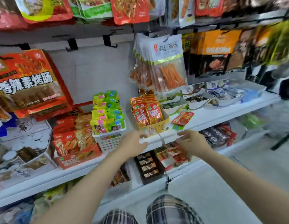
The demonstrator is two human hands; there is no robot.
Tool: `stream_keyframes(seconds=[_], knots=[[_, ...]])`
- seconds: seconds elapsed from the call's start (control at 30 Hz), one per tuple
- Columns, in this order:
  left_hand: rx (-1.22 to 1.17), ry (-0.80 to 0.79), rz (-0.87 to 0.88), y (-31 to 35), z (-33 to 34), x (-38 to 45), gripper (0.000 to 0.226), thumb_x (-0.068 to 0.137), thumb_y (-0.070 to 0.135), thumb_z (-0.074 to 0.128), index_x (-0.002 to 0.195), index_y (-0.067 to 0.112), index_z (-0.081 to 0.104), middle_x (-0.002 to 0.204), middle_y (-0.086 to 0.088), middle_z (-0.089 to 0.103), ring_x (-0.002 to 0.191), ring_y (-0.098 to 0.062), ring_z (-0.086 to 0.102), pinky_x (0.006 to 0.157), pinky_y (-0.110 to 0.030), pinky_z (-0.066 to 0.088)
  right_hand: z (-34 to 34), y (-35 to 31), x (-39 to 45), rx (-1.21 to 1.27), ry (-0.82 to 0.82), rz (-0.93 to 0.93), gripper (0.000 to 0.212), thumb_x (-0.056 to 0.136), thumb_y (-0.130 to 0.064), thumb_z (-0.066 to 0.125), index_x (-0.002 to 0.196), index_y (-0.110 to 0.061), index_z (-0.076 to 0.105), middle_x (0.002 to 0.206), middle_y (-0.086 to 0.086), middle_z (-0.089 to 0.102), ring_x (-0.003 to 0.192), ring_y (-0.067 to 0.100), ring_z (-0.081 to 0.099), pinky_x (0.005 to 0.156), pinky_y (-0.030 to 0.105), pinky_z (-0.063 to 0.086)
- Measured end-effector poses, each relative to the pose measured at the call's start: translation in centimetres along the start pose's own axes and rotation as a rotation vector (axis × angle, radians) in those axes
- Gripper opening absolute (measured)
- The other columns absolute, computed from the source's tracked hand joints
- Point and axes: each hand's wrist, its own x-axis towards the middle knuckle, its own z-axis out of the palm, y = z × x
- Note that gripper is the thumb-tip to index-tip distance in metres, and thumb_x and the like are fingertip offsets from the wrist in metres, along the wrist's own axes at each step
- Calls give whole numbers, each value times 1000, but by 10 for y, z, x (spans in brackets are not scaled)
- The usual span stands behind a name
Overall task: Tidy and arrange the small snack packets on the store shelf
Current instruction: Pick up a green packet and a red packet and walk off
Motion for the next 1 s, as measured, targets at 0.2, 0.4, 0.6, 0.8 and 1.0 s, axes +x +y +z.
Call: stream_keyframes(seconds=[0.2, 0.4, 0.6, 0.8, 1.0], knots=[[-4, -97, 200, 79, 49, 100, 51, 96, 34, 59, 144, 22, 44, 142, -4, 49, 125, -24, 50, 88, -27, 40, -36, 74, 70, 427, 151, 279, 20, 91, -15, 65, 95, 3, 72, 72, 9, 72, 63, 19, 68, 59, 29, 55], [91, -228, 150, 104, 109, 198, 75, 97, 42, 54, 156, 14, 16, 164, -7, 9, 150, -29, 11, 119, -41, 21, -36, 112, 165, 363, 213, 364, 30, 89, -30, 66, 113, -13, 67, 82, 4, 74, 70, 10, 70, 66, 24, 56], [178, -255, 158, 80, 155, 215, 85, 98, 49, 49, 157, 12, 1, 165, -8, -5, 152, -27, -2, 123, -41, 8, -13, 108, 220, 199, 256, 384, 59, 81, -54, 70, 114, -5, 68, 105, 14, 72, 103, 29, 65, 86, 33, 52], [24, -195, 199, 77, 155, 199, 83, 93, 50, 57, 156, 16, 15, 163, -2, 12, 148, -24, 11, 120, -38, 17, -1, 95, 224, 149, 198, 392, 43, 72, -48, 80, 87, -10, 67, 82, 6, 69, 77, 22, 66, 52, 27, 43], [-389, -56, 159, 91, 142, 190, 46, 91, 28, 66, 135, 25, 52, 132, 6, 49, 120, -11, 49, 100, -26, 42, -14, 107, 185, 278, 300, 312, 18, 84, -27, 74, 83, -10, 66, 92, 11, 72, 81, 27, 65, 72, 36, 54]])
